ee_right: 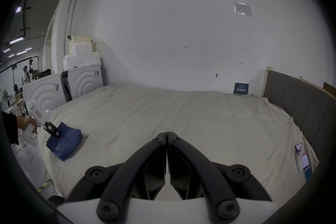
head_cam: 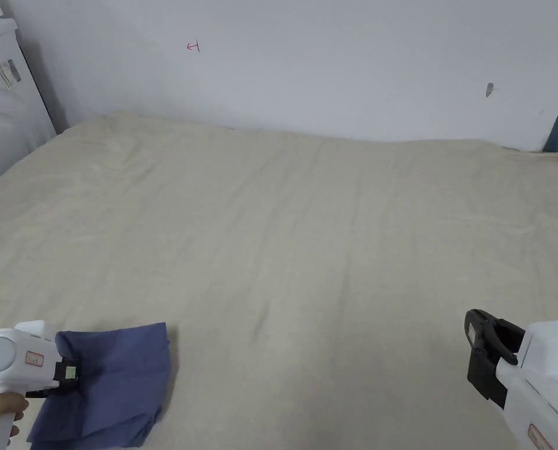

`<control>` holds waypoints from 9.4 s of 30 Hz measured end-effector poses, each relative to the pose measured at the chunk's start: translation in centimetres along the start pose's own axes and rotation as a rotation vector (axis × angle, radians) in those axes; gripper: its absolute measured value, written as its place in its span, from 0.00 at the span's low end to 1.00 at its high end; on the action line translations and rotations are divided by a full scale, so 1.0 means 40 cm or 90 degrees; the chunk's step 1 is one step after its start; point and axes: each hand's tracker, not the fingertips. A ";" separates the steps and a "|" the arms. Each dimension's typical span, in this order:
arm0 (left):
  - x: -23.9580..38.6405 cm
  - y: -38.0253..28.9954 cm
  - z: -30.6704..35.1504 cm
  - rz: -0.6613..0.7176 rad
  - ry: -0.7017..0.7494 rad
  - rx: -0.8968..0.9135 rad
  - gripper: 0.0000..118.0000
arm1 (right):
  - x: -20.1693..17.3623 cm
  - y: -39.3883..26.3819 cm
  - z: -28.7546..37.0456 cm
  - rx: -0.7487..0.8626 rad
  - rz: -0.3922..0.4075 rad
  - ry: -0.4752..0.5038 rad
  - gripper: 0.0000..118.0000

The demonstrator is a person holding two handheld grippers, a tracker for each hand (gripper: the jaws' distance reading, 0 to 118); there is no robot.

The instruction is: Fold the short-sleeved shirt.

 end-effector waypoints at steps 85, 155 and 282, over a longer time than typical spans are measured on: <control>0.822 -0.395 0.738 -0.171 -0.122 0.754 0.00 | 0.211 0.189 0.464 0.195 -0.017 -0.150 0.00; 0.827 -0.408 0.753 -0.141 -0.144 0.773 1.00 | 0.218 0.188 0.485 0.209 -0.035 -0.176 1.00; 0.810 -0.416 0.758 -0.121 -0.150 0.787 1.00 | 0.247 0.241 0.448 -0.080 -0.282 -0.227 0.98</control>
